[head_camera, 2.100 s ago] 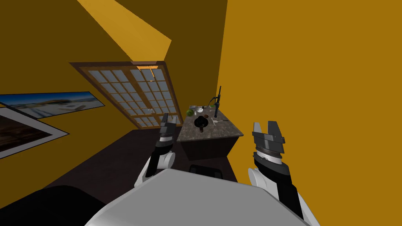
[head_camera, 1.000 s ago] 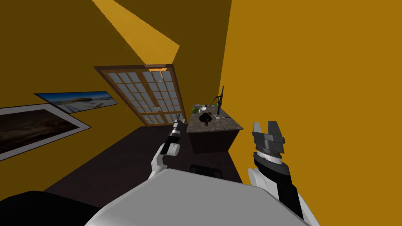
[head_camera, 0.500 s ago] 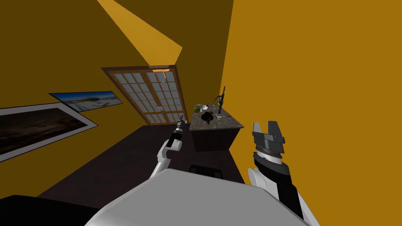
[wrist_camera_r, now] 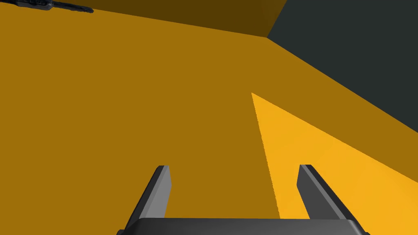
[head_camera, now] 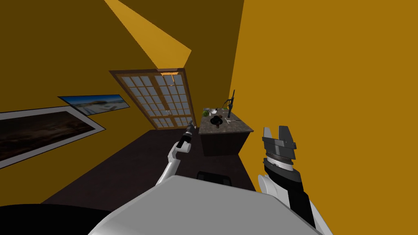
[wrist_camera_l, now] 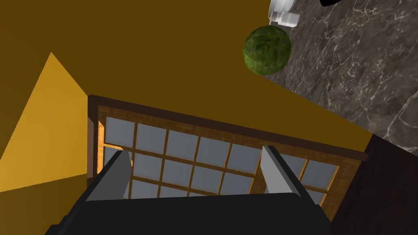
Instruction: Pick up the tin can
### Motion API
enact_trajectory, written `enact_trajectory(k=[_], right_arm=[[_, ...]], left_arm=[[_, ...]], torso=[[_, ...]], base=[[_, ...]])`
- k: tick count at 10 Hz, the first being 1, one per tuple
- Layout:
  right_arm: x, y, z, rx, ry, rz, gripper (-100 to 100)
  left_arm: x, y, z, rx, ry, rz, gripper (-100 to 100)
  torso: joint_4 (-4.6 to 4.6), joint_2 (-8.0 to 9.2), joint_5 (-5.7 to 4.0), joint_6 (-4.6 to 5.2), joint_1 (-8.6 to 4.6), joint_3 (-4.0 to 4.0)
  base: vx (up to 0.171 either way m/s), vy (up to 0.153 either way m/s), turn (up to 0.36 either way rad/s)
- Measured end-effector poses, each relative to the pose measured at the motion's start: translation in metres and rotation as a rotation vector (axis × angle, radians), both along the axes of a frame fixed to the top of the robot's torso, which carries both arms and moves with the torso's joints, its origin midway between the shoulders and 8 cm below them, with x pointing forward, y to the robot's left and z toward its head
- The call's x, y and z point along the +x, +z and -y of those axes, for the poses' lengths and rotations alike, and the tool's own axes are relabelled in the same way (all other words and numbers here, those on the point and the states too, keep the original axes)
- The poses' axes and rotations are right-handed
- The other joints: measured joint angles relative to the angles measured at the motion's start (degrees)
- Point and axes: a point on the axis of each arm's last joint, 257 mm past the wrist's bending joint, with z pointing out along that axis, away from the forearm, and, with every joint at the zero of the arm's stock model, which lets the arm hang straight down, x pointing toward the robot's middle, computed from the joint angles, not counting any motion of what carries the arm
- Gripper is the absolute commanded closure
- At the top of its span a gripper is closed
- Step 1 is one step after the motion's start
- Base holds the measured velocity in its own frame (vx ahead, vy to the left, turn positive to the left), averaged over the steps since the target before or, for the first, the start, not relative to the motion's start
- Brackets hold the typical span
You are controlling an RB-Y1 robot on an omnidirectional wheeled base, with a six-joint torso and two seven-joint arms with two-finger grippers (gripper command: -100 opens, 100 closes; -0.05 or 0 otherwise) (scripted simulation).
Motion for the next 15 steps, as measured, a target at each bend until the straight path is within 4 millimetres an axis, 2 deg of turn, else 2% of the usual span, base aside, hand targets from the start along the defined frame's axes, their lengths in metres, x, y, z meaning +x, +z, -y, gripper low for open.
enact_trajectory(k=[3, 5, 8, 13, 15], right_arm=[[0.000, 0.000, 0.000, 0.000, 0.000, 0.000, 0], [0.000, 0.000, 0.000, 0.000, 0.000, 0.000, 0], [0.000, 0.000, 0.000, 0.000, 0.000, 0.000, 0], [0.000, 0.000, 0.000, 0.000, 0.000, 0.000, 0], [0.000, 0.000, 0.000, 0.000, 0.000, 0.000, 0]], left_arm=[[0.024, -0.029, -0.002, -0.042, 0.002, -0.104, -100], [0.033, -0.048, -0.002, -0.061, 0.006, -0.160, -100], [0.047, -0.065, -0.005, -0.091, 0.014, -0.238, -100], [0.074, -0.103, -0.005, -0.154, 0.035, -0.392, -100], [0.076, -0.116, -0.005, -0.170, 0.044, -0.449, -100]], torso=[[-0.02, -0.10, -0.01, 0.00, -0.06, -0.05], [-0.04, -0.17, -0.02, 0.00, -0.12, -0.09], [-0.04, -0.20, -0.03, 0.00, -0.13, -0.11], [-0.05, -0.25, -0.03, 0.00, -0.17, -0.14], [-0.05, -0.25, -0.03, -0.02, -0.17, -0.14]], base=[[-0.040, 0.023, 0.001], [-0.032, 0.013, 0.002], [-0.021, 0.010, -0.003], [-0.017, 0.008, -0.007], [-0.003, -0.001, -0.005]])
